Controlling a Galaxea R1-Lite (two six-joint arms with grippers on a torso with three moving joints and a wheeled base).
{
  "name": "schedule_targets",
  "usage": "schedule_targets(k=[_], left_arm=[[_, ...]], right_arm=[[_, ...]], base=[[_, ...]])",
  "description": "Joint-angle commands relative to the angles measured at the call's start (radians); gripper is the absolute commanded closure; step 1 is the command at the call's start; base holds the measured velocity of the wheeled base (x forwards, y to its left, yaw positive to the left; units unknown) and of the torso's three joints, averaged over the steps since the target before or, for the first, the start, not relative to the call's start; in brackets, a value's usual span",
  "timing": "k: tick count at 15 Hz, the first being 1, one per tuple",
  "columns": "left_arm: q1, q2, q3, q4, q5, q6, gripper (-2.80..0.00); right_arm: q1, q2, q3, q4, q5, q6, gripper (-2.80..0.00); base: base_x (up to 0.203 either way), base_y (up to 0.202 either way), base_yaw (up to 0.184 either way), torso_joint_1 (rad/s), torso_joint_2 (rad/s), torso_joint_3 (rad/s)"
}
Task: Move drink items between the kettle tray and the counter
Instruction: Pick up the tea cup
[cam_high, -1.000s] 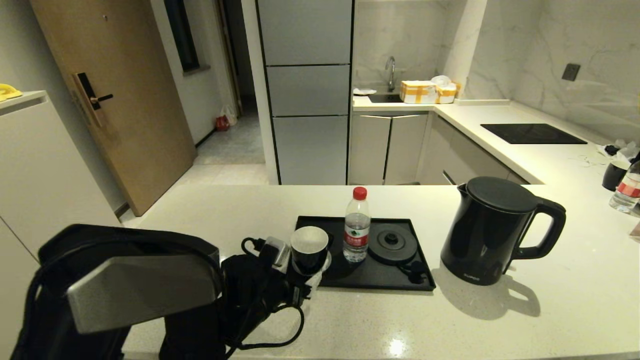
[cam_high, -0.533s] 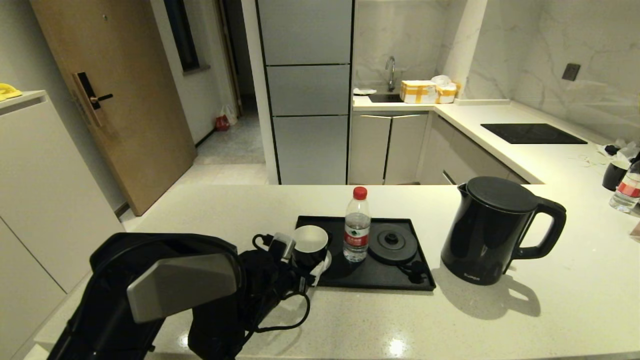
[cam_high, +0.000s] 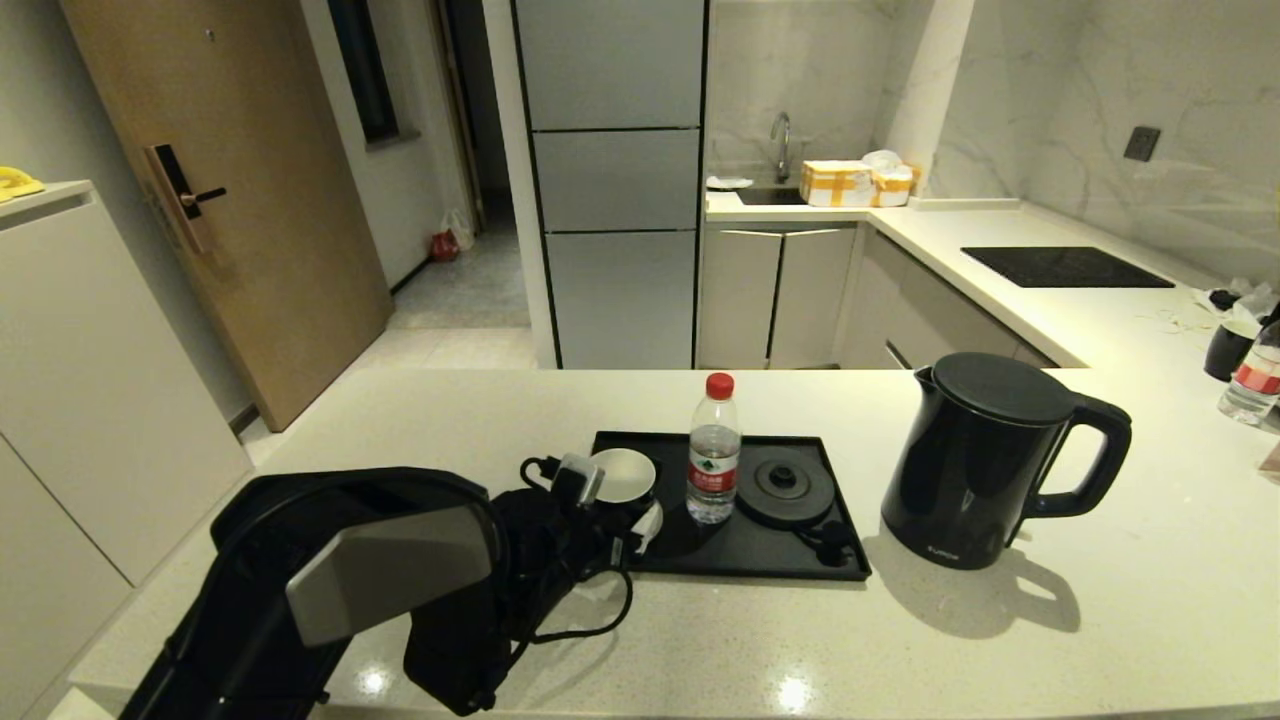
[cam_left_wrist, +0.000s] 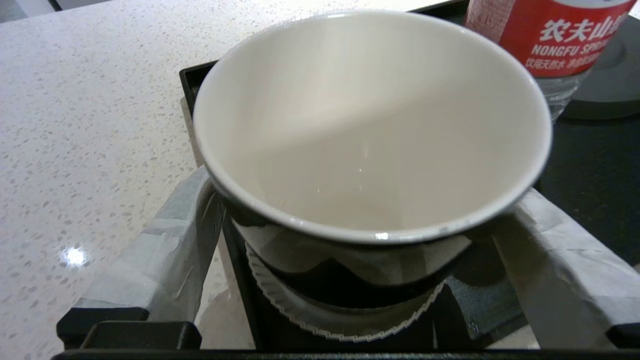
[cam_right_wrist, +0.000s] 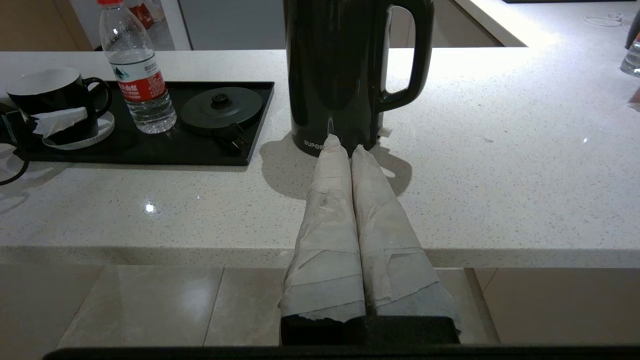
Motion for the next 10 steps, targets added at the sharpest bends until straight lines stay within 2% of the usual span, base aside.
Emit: schedule_targets(k=[1, 10], left_arm=[[0.000, 0.011, -0.012, -0.009, 0.001, 0.000, -2.80], [0.002, 0.045, -0.073, -0.009, 0.002, 0.003, -2.80]], right_arm=[[0.000, 0.001, 0.003, 0.000, 0.000, -0.001, 0.00], [0.001, 0.001, 0.002, 0.000, 0.000, -0.001, 0.00]], base=[[0.000, 0.000, 0.000, 0.000, 0.00, 0.000], [0.000, 0.000, 0.000, 0.000, 0.00, 0.000]])
